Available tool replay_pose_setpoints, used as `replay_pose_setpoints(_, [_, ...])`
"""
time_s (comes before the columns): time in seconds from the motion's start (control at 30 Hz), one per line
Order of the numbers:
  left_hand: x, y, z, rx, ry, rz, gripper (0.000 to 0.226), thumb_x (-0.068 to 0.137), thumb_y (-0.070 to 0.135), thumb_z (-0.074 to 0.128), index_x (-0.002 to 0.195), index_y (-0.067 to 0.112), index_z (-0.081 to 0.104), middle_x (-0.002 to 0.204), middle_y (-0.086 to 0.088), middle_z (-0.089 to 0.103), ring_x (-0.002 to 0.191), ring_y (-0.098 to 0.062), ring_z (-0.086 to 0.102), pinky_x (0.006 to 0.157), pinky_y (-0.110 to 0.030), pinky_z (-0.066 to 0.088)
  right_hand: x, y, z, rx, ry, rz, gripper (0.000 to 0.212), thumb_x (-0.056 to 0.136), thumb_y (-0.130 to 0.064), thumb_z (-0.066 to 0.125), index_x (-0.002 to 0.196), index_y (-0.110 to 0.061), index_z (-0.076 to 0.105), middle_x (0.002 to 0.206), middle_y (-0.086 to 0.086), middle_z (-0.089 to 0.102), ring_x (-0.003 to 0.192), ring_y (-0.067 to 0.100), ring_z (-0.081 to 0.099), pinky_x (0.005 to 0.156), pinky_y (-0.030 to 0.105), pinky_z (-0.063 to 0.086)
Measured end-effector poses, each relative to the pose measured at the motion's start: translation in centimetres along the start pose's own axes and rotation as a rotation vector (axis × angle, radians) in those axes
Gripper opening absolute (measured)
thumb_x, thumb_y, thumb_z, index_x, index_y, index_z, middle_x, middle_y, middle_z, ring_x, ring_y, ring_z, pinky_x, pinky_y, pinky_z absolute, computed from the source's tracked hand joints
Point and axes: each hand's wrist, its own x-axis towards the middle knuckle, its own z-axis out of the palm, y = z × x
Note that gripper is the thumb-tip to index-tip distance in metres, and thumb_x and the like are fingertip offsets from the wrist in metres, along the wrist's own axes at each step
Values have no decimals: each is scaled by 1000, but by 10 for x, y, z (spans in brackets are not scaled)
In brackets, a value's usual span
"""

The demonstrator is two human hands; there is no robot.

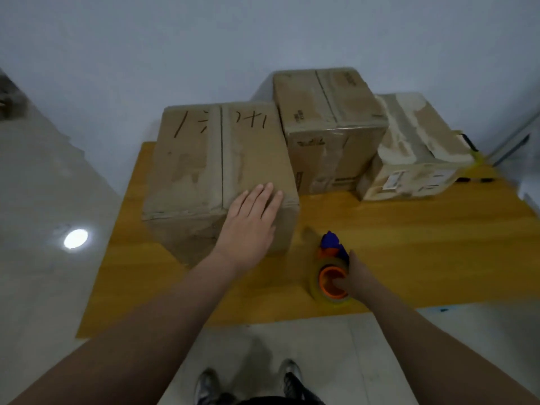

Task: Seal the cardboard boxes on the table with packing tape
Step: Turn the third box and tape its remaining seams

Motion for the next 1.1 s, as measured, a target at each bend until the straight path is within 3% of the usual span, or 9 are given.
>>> replay_pose_setpoints(0.1, [-24, 3, 7, -18, 47, 11, 62, 93, 28, 52, 147, 11, 28, 154, -9, 27, 143, -23, 23, 116, -42, 9, 8, 0, 9, -183, 92, -12, 65, 88, -18, 66, 141, -7, 30, 134, 16, 43, 113, 33, 53, 88, 38, 50])
replay_pose_setpoints(0.27, [-68, 8, 31, -207, -75, 75, 43, 97, 29, 38, 137, 14, 47, 152, -7, 33, 138, -25, 33, 114, -41, 26, 5, -8, 28, -154, 94, 41, 44, 88, -8, 65, 123, -5, 39, 125, 15, 45, 102, 33, 57, 76, 37, 52])
replay_pose_setpoints(0.33, [-77, 10, 33, -422, -292, -101, 41, 101, 34, 37, 135, 14, 48, 148, -6, 39, 130, -25, 41, 105, -38, 36, -3, -11, 36, -108, 71, -16, 39, 85, -7, 66, 113, -9, 39, 111, 13, 51, 91, 32, 58, 71, 40, 52])
replay_pose_setpoints(0.43, [-76, 9, 29, -884, -473, -591, 59, 100, 50, 28, 114, 2, 60, 116, -17, 62, 104, -28, 58, 91, -39, 46, -21, -14, 44, -80, 80, -204, 38, 84, -1, 61, 104, -16, 32, 94, 12, 57, 74, 28, 53, 60, 37, 43])
replay_pose_setpoints(0.57, [-73, 3, 17, -1373, -598, -976, 86, 85, 76, 22, 98, 3, 66, 95, -13, 71, 88, -23, 68, 76, -33, 56, -49, -28, 55, 43, 120, -432, 63, 79, 6, 60, 132, -13, 33, 114, 14, 57, 88, 31, 57, 63, 33, 40])
replay_pose_setpoints(0.73, [-79, -18, -9, -1449, -551, -912, 76, 80, 75, 40, 98, 5, 65, 91, -10, 73, 85, -22, 70, 72, -29, 56, -74, -65, 67, 54, 184, -598, 82, 77, 4, 61, 148, -18, 25, 131, 11, 51, 111, 31, 53, 77, 30, 42])
replay_pose_setpoints(0.9, [-93, -50, -28, -1455, -359, -828, 28, 94, 32, 58, 88, 5, 64, 78, -8, 69, 65, -13, 66, 58, -21, 55, -94, -99, 76, 54, 189, -707, 88, 75, 8, 61, 149, -21, 25, 138, 6, 42, 123, 25, 43, 89, 30, 42])
replay_pose_setpoints(0.97, [-100, -65, -36, -1466, -307, -803, 18, 94, 18, 58, 82, 6, 62, 73, -9, 67, 60, -12, 63, 54, -19, 54, -101, -111, 79, 22, 202, -744, 92, 74, 6, 65, 150, -25, 23, 133, 5, 39, 121, 25, 39, 92, 34, 42])
replay_pose_setpoints(1.1, [-113, -98, -53, -1313, -255, -753, 18, 97, 15, 53, 81, 7, 58, 73, -11, 65, 62, -15, 63, 52, -19, 53, -118, -139, 78, -27, 192, -853, 100, 76, -5, 69, 149, -43, 12, 111, -3, 30, 93, 20, 44, 70, 27, 38])
